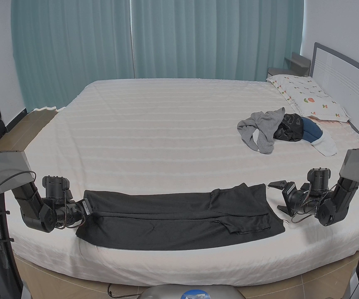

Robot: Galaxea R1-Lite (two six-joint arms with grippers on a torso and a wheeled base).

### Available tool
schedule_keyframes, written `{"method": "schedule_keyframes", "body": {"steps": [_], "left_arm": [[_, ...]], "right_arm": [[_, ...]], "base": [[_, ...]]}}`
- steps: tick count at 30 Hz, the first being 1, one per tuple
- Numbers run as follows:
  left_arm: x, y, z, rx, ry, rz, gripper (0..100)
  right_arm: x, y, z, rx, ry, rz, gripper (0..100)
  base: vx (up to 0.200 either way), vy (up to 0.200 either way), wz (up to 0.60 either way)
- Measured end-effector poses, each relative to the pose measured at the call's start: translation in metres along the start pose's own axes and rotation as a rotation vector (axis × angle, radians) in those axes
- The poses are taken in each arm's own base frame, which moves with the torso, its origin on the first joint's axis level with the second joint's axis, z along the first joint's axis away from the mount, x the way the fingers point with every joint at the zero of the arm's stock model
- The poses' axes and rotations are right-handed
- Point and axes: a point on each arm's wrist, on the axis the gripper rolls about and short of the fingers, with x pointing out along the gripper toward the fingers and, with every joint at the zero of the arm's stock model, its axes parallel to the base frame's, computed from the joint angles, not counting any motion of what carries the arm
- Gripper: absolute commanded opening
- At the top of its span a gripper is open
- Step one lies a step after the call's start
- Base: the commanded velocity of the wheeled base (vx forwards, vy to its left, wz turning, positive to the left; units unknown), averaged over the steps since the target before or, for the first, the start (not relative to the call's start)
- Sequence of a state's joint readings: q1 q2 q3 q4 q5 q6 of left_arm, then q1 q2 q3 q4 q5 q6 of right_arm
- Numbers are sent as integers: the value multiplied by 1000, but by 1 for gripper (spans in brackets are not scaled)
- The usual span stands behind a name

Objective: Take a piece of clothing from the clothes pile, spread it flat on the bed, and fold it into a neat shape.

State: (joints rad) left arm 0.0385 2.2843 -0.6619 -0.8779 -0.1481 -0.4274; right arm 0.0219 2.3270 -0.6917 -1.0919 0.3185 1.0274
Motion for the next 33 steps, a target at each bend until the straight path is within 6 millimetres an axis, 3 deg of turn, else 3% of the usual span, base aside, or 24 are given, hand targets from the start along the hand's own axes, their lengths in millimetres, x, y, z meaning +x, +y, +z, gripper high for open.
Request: {"method": "schedule_keyframes", "body": {"steps": [7, 23, 24, 33], "left_arm": [[-1, 0, 1, -1, -3, 0, 0], [2, -5, 10, -51, -75, -25, 0], [3, -5, 11, -53, -81, -28, 100], [6, -6, 10, -57, -82, -37, 100]], "right_arm": [[0, 0, 0, 0, 0, 0, 100], [0, 0, 0, -1, 0, 0, 100], [0, 0, 0, -1, 0, 0, 100], [0, 0, 0, -1, 0, 0, 100]], "base": [[-86, 0, 0], [0, 0, 0], [0, 0, 0], [0, 0, 0]]}}
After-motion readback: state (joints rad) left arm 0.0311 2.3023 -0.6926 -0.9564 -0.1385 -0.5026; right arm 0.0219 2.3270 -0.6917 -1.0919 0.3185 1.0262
